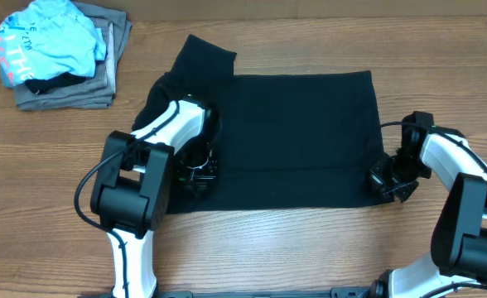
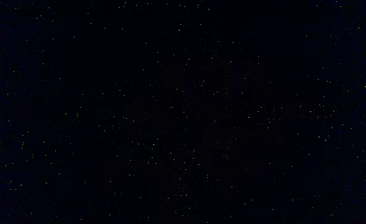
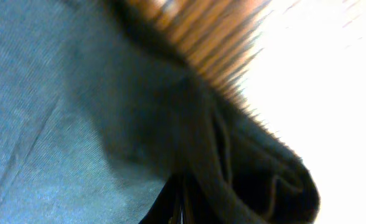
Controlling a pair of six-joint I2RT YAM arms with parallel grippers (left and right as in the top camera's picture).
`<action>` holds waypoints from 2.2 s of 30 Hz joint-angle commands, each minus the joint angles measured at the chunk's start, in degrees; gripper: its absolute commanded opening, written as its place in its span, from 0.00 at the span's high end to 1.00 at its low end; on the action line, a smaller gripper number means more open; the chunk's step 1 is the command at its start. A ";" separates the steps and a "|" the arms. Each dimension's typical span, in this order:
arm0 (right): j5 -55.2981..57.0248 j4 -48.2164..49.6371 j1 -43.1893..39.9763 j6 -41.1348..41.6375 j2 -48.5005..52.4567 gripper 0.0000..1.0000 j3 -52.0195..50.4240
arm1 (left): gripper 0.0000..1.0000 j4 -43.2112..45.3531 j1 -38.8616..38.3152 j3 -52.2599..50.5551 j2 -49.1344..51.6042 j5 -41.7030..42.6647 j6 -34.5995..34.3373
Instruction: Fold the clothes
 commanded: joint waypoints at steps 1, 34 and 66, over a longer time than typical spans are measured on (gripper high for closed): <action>4.37 0.33 -2.64 1.46 0.17 0.96 -0.44 | 0.87 3.28 3.54 -3.06 0.74 -6.01 -0.94; -4.87 -1.88 -10.25 1.29 -15.50 0.78 6.25 | 0.39 9.99 10.40 -2.25 -27.67 -8.33 -5.44; -4.81 9.07 10.82 -2.29 -15.45 0.00 10.45 | 0.07 30.62 10.58 49.03 16.74 -10.49 16.33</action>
